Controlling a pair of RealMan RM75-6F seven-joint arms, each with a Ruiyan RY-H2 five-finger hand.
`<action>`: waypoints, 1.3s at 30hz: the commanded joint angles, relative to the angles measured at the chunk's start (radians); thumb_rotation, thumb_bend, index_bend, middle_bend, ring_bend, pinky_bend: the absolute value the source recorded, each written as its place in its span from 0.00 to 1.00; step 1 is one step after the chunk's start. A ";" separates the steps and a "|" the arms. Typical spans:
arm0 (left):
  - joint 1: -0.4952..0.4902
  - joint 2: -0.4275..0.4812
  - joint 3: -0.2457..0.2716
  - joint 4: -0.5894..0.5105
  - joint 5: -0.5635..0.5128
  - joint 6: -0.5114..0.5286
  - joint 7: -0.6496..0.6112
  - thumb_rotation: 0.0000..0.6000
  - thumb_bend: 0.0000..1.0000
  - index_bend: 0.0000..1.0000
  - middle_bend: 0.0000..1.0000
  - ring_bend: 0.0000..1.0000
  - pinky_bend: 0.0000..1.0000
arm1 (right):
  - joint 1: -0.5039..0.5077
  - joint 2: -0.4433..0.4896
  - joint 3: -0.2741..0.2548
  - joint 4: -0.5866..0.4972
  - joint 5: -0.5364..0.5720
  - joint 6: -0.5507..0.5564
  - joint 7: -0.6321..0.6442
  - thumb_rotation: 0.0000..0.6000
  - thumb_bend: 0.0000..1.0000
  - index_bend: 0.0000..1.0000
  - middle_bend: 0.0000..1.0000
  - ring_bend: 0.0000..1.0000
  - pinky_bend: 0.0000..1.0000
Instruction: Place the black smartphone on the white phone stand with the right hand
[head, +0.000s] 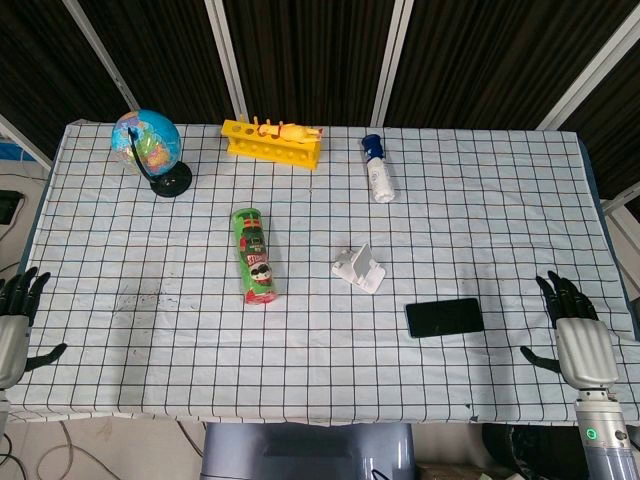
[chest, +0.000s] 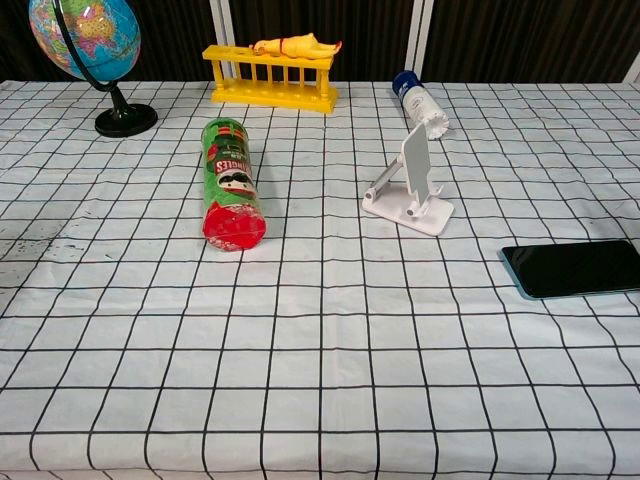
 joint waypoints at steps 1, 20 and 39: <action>0.000 0.000 0.000 0.000 -0.001 -0.001 0.000 1.00 0.00 0.00 0.00 0.00 0.00 | 0.000 0.000 0.000 0.000 0.000 0.000 -0.001 1.00 0.08 0.00 0.00 0.00 0.15; -0.005 -0.002 0.000 0.000 0.001 -0.006 -0.002 1.00 0.00 0.00 0.00 0.00 0.00 | 0.042 0.049 -0.034 -0.026 -0.082 -0.063 0.013 1.00 0.07 0.00 0.00 0.00 0.15; -0.014 0.002 -0.002 -0.005 -0.011 -0.030 -0.022 1.00 0.00 0.00 0.00 0.00 0.00 | 0.264 0.022 0.005 -0.090 0.046 -0.411 -0.176 1.00 0.16 0.18 0.13 0.00 0.15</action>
